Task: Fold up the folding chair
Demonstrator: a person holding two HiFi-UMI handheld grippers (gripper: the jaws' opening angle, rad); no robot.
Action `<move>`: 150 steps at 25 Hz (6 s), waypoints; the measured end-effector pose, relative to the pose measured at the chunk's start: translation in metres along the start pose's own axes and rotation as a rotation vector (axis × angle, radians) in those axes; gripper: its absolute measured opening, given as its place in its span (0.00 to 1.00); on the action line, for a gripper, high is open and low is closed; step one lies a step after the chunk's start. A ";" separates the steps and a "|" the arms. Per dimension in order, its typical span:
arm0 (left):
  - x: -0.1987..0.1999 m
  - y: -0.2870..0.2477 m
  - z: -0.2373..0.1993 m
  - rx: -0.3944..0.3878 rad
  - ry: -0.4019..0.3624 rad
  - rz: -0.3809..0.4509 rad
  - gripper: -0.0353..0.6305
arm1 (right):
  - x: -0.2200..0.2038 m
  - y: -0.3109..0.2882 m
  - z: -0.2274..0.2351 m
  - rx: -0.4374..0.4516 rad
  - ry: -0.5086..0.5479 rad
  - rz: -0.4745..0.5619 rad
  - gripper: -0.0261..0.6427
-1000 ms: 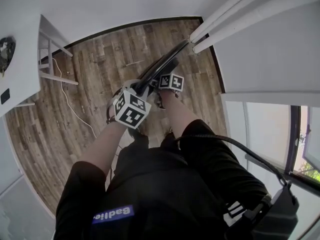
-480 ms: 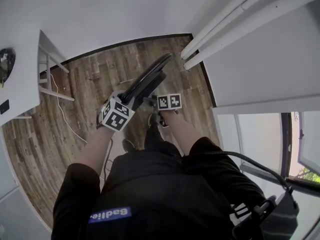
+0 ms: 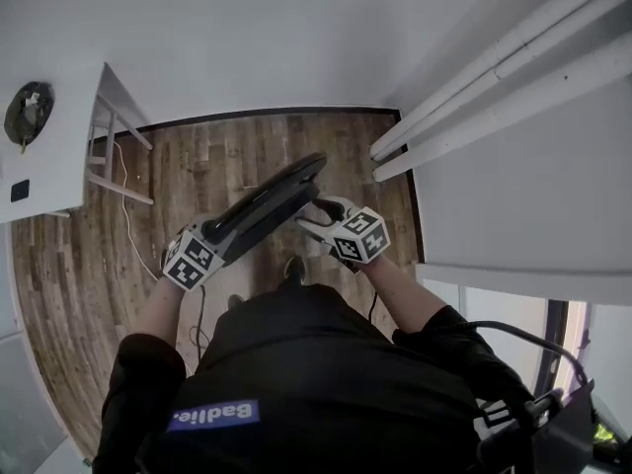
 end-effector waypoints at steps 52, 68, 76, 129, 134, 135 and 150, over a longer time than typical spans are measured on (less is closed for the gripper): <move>0.047 -0.003 -0.195 -0.244 -0.081 -0.072 0.13 | 0.130 -0.196 0.060 0.522 0.909 -0.803 0.11; 0.101 -0.081 -0.335 -0.215 -0.063 -0.155 0.13 | 0.215 -0.268 0.183 0.530 0.932 -0.781 0.11; 0.097 -0.094 -0.414 -0.300 -0.085 -0.157 0.13 | 0.240 -0.323 0.210 0.469 0.854 -0.813 0.11; 0.116 -0.161 -0.668 -0.120 -0.196 -0.086 0.31 | 0.337 -0.487 0.356 0.133 0.793 -0.630 0.35; 0.123 -0.156 -0.674 -0.067 -0.231 -0.090 0.32 | 0.344 -0.488 0.364 0.050 0.816 -0.536 0.38; 0.124 -0.154 -0.675 -0.057 -0.237 -0.090 0.32 | 0.345 -0.488 0.365 0.034 0.823 -0.521 0.39; 0.136 -0.151 -0.678 0.104 -0.270 -0.135 0.33 | 0.352 -0.482 0.364 -0.187 0.999 -0.374 0.49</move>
Point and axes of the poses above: the fingertips, and each gripper's own axes: y backward along the fingers, z to its right, x out of its top, the point moved 6 cm from there along y, backward along the fingers, and after that the axes turned 14 degrees about z, right-handed, at the moved point
